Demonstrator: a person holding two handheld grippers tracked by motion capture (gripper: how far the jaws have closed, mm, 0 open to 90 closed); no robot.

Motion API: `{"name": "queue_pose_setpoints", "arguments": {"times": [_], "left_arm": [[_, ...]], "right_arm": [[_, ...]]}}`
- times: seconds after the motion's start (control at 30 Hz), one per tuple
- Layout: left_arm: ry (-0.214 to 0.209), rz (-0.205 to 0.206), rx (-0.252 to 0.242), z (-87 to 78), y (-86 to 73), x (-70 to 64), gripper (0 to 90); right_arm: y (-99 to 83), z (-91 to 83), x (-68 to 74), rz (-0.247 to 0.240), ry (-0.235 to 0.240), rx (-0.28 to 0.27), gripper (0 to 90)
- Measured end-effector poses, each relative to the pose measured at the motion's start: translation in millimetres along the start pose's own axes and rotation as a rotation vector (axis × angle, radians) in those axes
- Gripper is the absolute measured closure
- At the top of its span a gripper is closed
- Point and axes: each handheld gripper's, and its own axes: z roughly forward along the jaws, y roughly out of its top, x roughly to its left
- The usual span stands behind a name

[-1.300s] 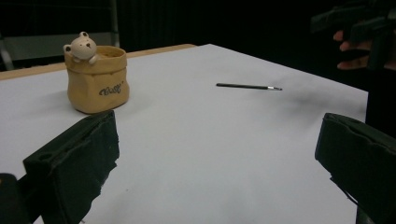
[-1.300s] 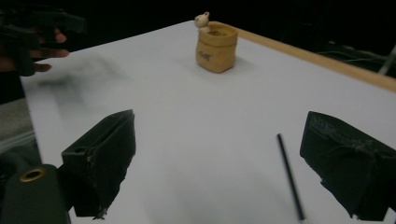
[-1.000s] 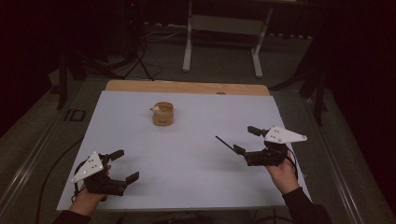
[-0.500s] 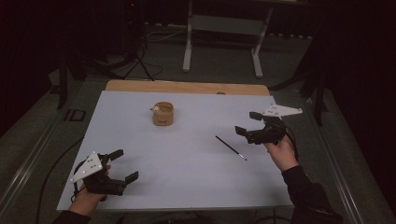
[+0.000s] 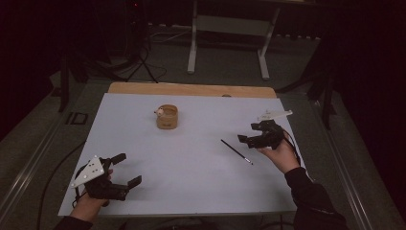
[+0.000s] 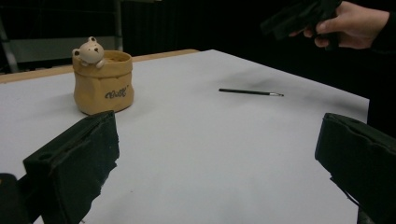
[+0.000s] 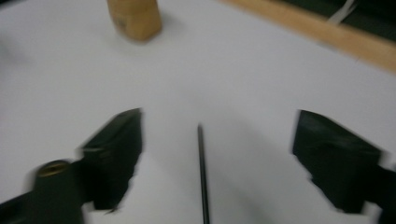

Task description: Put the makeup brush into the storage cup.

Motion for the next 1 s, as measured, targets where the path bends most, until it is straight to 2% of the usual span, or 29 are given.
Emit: {"name": "queue_pose_setpoints", "arguments": {"times": [0.1,0.17,0.2,0.37,0.4,0.43,0.47,0.53,0.63,0.67,0.73,0.83,0.9,1.0], "left_arm": [[0.0,0.0,-0.001,-0.2,-0.1,0.1,0.0],[0.0,0.0,0.0,-0.1,-0.1,0.4,0.0],[0.0,0.0,0.0,-0.1,-0.1,0.4,0.0],[-0.003,0.004,0.004,0.5,-0.2,0.0,0.0],[-0.003,0.005,0.005,0.4,-0.1,-0.1,0.0],[-0.003,0.006,0.005,0.4,-0.1,-0.1,0.0],[-0.003,0.006,0.005,0.4,-0.1,-0.1,0.0],[-0.004,0.006,0.006,0.4,-0.3,0.0,0.0],[-0.005,0.004,0.005,0.7,-0.4,0.1,0.0],[-0.005,0.006,0.007,0.7,-0.5,0.1,0.0],[-0.006,0.007,0.008,0.7,-0.6,0.0,0.0],[-0.006,0.008,0.009,0.8,-0.6,0.0,0.0],[-0.006,0.008,0.009,0.8,-0.6,0.0,0.0],[-0.007,0.009,0.011,1.1,-0.7,0.0,0.0]], "right_arm": [[-7.6,7.9,-1.3,-0.006,0.028,0.078,24.1],[-12.5,12.0,-2.3,0.01,0.033,0.122,27.1],[-12.5,12.0,-2.3,0.01,0.033,0.122,27.1],[-24.4,24.4,-2.4,-0.032,0.011,0.27,33.3],[-25.8,26.5,-2.1,-0.033,0.009,0.29,33.5],[-26.9,28.4,-2.3,-0.022,0.009,0.308,37.5],[-26.9,28.4,-2.3,-0.022,0.009,0.308,37.5],[-28.7,32.2,-0.5,-0.027,0.014,0.349,45.1],[-29.2,34.9,0.3,-0.027,0.017,0.376,49.1],[-29.9,37.6,0.2,-0.027,0.032,0.397,56.0],[-30.4,39.8,0.5,-0.025,0.031,0.418,61.8],[-31.7,44.0,1.1,-0.027,0.022,0.45,66.9],[-32.3,45.7,1.4,-0.031,0.021,0.464,66.9],[-33.7,51.8,2.2,-0.04,-0.004,0.491,68.8]]}}
